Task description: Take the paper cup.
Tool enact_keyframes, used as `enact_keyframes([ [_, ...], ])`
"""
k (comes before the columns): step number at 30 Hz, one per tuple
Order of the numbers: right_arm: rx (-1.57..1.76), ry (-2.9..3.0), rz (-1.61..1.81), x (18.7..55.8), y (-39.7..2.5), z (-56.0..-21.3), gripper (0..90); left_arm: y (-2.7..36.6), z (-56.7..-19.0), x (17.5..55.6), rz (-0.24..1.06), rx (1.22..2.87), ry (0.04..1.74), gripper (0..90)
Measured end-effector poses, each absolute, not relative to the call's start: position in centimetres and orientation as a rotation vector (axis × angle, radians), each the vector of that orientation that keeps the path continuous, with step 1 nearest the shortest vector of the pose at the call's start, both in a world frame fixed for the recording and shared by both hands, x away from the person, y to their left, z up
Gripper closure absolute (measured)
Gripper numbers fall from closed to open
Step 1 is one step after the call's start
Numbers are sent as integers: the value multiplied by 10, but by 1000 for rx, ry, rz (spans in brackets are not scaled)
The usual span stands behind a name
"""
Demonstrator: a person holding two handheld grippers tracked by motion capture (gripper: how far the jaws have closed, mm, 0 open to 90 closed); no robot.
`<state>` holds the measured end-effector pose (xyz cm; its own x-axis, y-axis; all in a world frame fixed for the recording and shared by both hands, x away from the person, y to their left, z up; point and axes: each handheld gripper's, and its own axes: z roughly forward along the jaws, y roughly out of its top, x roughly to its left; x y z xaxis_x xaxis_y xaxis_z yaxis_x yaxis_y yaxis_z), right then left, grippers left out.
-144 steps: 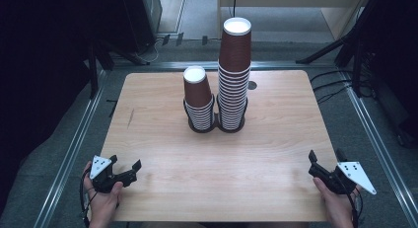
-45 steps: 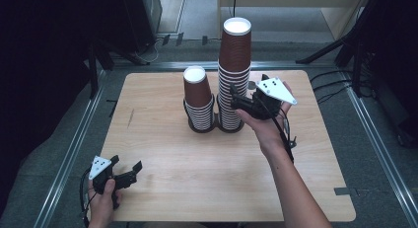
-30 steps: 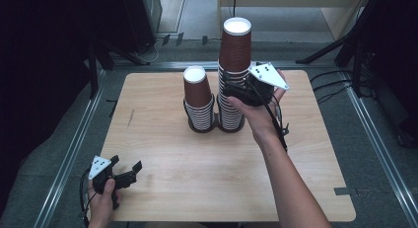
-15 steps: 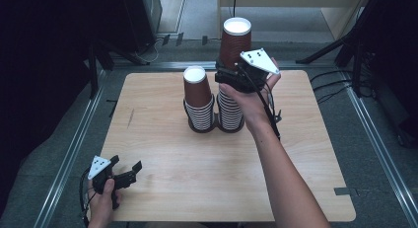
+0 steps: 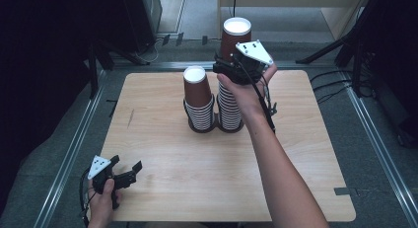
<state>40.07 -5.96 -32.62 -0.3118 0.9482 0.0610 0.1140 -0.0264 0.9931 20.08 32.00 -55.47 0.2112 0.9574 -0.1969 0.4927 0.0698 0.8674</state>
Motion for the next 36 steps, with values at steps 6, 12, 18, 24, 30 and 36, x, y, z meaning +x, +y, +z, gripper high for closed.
enact_keyframes([
  [6, 1153, 1529, 1412, 401, -60, -324, 95, 320, -555, 201, 631, 1561, 1415, 32],
  [12, 1146, 1526, 1418, 401, -61, -321, 104, 320, -555, 201, 631, 1563, 1414, 32],
  [18, 1119, 1497, 1440, 398, -61, -311, 114, 320, -555, 201, 630, 1560, 1415, 32],
  [24, 1103, 1490, 1436, 399, -63, -300, 116, 320, -555, 201, 631, 1560, 1414, 32],
  [30, 1093, 1451, 1463, 396, -65, -287, 117, 319, -555, 201, 631, 1562, 1415, 32],
  [36, 1053, 1430, 1481, 393, -67, -277, 118, 319, -555, 201, 631, 1561, 1415, 32],
])
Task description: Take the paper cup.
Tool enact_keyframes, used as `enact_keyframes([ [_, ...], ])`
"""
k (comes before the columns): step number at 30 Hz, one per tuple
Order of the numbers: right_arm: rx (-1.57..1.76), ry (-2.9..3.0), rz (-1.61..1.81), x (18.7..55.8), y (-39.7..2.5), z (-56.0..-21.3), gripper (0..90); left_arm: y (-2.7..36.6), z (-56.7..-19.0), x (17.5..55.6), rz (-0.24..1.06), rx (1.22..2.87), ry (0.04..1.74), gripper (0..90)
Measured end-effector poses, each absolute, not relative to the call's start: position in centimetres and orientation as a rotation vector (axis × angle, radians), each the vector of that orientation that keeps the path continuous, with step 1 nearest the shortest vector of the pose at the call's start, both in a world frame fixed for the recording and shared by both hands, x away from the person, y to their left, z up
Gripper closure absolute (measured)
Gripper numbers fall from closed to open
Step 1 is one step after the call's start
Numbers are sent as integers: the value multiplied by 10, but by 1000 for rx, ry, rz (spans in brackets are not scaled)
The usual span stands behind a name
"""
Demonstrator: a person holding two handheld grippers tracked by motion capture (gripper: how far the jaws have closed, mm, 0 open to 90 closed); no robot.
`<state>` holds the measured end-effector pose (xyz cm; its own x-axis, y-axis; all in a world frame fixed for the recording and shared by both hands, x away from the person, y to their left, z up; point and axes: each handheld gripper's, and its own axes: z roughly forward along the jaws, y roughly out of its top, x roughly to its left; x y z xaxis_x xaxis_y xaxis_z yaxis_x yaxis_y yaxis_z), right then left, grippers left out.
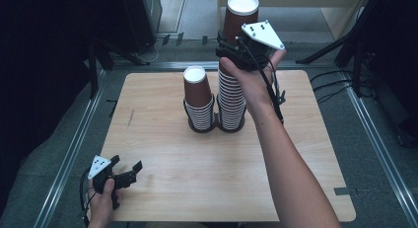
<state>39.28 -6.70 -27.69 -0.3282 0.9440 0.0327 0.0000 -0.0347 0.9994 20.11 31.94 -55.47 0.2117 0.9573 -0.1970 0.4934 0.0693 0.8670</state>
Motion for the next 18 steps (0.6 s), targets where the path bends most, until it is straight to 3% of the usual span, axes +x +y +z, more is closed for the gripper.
enact_keyframes([
  [18, 1005, 1401, 1500, 386, -72, -253, 118, 319, -555, 201, 630, 1563, 1414, 32],
])
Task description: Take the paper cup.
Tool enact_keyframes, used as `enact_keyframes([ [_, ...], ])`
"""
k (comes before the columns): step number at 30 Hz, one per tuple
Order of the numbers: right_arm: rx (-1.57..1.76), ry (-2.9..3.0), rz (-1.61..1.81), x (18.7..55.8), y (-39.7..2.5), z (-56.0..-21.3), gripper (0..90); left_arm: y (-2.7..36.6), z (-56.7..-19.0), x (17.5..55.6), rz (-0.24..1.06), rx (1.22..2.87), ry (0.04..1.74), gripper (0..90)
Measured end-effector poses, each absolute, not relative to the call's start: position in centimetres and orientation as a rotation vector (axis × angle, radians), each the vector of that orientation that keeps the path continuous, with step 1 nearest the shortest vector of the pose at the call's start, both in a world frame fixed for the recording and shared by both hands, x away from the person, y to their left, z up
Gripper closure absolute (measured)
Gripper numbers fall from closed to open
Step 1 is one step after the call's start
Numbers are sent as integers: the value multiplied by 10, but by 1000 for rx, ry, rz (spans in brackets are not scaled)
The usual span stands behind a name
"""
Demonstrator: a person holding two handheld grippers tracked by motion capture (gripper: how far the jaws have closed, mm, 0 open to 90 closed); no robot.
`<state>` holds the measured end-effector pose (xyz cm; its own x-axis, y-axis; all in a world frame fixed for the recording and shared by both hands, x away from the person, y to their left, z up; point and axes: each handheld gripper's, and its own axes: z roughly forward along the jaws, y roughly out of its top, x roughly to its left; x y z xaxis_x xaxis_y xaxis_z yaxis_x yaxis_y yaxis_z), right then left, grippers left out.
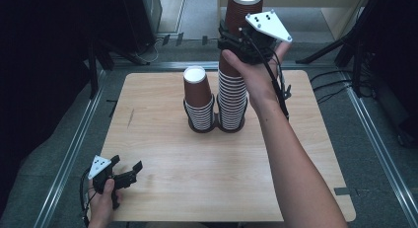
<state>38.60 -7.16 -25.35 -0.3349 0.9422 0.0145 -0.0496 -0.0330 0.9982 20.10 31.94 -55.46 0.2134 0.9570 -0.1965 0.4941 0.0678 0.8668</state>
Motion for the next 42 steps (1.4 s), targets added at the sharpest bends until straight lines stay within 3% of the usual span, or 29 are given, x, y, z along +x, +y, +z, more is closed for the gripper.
enact_keyframes([
  [23, 1024, 1315, 1474, 372, -117, -239, 119, 319, -555, 201, 635, 1567, 1414, 32],
  [42, 1049, 1327, 1415, 362, -151, -270, 119, 318, -555, 201, 646, 1557, 1413, 32],
])
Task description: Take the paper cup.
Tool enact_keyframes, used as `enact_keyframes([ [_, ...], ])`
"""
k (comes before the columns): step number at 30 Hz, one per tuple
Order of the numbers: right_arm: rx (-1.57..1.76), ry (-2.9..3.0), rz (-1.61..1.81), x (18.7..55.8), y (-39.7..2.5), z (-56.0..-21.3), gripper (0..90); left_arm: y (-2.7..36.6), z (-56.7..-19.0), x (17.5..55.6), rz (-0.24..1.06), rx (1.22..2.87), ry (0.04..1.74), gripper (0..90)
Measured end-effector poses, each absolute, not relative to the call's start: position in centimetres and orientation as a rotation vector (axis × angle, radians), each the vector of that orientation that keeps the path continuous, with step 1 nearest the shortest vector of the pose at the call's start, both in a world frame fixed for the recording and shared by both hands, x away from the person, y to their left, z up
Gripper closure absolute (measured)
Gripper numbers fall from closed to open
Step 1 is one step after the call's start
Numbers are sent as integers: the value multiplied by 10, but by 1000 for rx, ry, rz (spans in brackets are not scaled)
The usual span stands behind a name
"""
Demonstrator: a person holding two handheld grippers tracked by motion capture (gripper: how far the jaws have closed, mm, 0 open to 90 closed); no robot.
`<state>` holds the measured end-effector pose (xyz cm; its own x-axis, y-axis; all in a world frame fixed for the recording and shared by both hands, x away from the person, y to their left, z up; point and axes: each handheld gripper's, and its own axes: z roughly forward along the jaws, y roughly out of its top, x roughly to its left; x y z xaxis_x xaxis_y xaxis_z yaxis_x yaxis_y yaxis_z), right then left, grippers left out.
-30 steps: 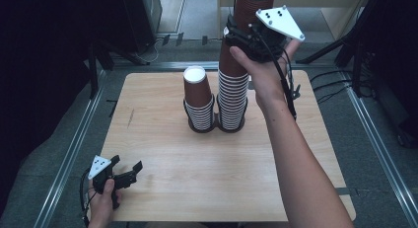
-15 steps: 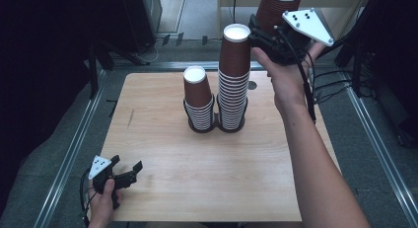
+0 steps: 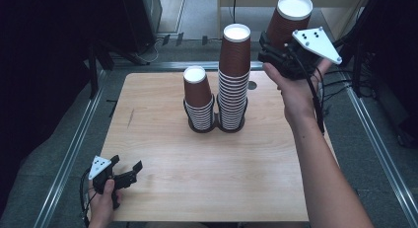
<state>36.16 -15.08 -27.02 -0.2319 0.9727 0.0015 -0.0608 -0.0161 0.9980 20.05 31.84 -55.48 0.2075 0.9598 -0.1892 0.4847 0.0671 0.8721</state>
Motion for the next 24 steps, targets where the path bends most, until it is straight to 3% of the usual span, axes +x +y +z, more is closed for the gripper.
enact_keyframes([
  [24, 1023, 1376, 1347, 328, -167, -335, 119, 317, -555, 201, 682, 1547, 1424, 32],
])
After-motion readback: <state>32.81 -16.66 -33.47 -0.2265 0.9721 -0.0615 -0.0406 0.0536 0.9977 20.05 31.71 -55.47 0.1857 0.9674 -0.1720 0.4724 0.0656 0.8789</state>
